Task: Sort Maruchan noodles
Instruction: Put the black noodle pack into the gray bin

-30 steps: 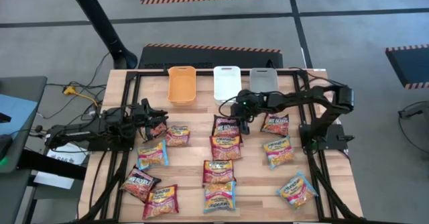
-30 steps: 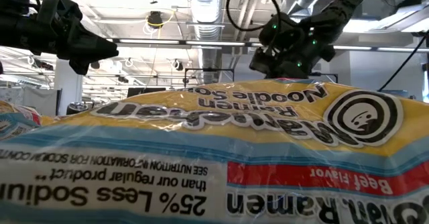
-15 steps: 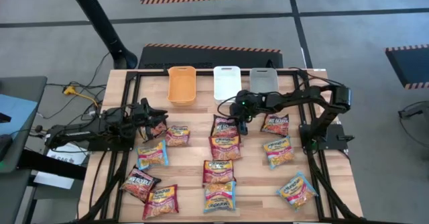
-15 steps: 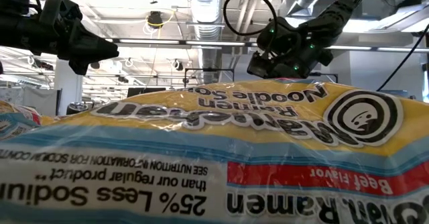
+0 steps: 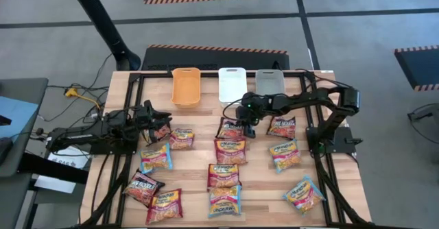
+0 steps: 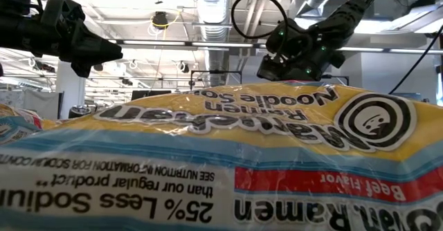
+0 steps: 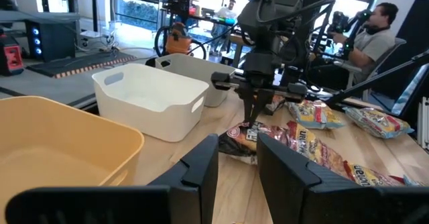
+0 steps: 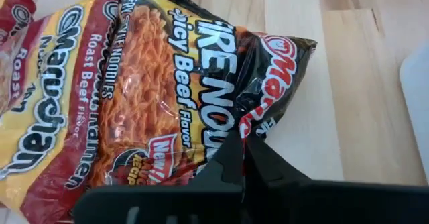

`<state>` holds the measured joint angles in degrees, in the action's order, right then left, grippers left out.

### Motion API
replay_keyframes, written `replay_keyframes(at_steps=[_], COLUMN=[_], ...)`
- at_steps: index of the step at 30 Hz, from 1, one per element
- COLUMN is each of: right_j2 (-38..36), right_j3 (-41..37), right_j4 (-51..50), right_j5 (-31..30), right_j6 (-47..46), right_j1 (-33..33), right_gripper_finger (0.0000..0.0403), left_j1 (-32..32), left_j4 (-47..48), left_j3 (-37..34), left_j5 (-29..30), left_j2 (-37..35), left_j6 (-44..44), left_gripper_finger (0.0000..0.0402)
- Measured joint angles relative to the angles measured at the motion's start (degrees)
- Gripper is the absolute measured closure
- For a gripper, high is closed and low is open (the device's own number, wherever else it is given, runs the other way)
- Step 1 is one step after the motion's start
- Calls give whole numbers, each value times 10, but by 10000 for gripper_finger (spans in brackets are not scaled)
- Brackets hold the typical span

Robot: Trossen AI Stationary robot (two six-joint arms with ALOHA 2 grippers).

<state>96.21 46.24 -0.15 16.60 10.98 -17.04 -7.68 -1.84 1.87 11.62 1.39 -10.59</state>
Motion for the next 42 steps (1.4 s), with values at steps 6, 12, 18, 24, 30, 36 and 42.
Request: replay_keyframes(at_steps=[6, 12, 18, 24, 30, 36, 42], right_j2=[-19, -43, -79, -131, -189, -242, -278], right_j3=[20, 56, 79, 86, 86, 86, 86], right_j4=[-27, -108, -144, -171, -200, -211, -213], right_j5=[1, 1, 0, -17, -56, -92, -94], right_j6=[14, 58, 71, 92, 111, 145, 186], right_j1=[-3, -3, -3, -3, -16, -48, -101], right_gripper_finger=[396, 398, 398, 399, 399, 399, 399], left_j1=[0, 0, 0, 0, 0, 0, 0], left_j4=[0, 1, 16, 17, 16, 15, 15], left_j3=[0, 0, 0, 0, 0, 0, 0], left_j5=[0, 0, 0, 0, 2, 3, 4], left_j2=[0, 0, 0, 0, 0, 0, 0], left_j6=[0, 0, 0, -1, -2, -6, -7], left_gripper_finger=[310, 310, 310, 310, 310, 310, 310])
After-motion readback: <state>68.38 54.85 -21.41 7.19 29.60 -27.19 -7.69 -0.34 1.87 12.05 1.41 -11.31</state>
